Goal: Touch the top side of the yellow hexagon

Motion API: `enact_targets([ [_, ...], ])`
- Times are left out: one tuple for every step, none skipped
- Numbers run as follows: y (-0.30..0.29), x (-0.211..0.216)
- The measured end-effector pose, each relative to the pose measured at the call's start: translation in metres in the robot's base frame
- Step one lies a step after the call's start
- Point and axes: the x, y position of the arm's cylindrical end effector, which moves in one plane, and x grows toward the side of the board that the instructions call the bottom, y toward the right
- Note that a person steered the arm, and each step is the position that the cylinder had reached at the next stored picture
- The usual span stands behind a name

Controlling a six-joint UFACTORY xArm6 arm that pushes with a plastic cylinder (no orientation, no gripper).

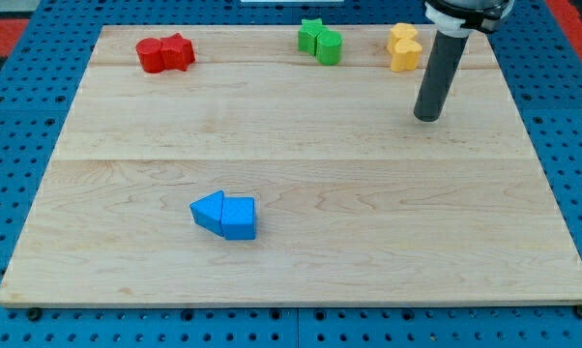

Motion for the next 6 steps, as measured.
enact_targets([
  [0.049, -0.019],
  [0.080, -0.061],
  [0.080, -0.126],
  [0.076, -0.182],
  [0.060, -0.185],
  [0.018, -0.184],
])
